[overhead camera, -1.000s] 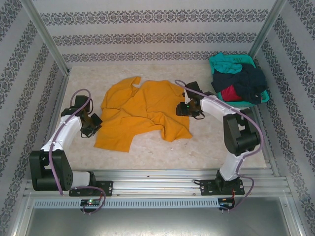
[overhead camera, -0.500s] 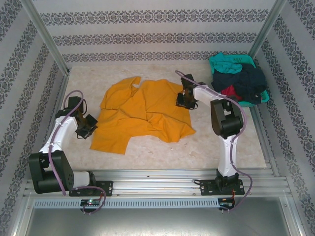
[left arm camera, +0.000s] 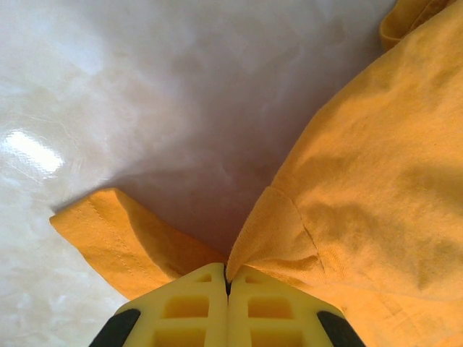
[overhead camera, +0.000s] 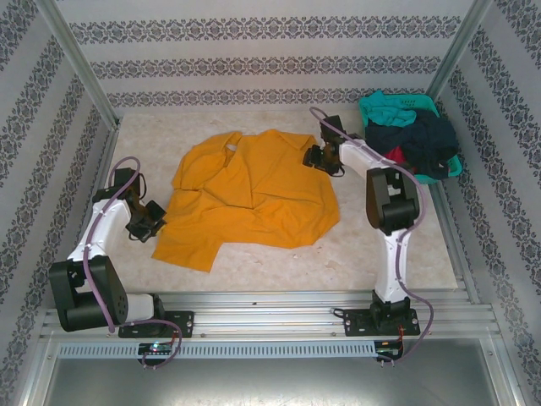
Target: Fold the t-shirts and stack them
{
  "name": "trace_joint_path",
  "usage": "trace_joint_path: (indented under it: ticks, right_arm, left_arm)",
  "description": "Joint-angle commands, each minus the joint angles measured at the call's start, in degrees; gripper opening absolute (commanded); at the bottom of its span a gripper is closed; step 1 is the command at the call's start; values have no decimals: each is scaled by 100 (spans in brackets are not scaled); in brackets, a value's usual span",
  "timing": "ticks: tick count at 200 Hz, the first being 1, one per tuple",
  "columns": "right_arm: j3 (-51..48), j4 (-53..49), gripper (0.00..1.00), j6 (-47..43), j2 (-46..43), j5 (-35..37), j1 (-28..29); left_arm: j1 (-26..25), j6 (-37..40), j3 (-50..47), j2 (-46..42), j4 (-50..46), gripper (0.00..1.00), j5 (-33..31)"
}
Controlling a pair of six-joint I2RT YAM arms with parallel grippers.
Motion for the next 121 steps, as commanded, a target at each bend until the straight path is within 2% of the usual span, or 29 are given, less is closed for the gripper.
trace_joint_path:
  ticks: [1,22,43,75,98,121]
  right_arm:
    - [-1084,584,65,341,-1425,331,-28]
    - [-2219,496,64,554,-2352,358,-48]
    - [-3120,-1,62,725,-3037,192,-70]
    - [-4161,-339,57,1062,-3826,-380,-96]
    - [-4579,-82,48,1219,-3948,-801,-92]
    - [-4612,291,44,1271,-3563,-1201,-94]
  left_arm:
    - [71,147,-55,74,-110,0,-51]
    - [87,48,-154,97,100,0,36]
    - [97,50,-140,180,183,0,62]
    - [98,148,-41,308,187,0,80]
    - [100,145,-63,352,264,0,127]
    - [95,160,-75,446,337,0,213]
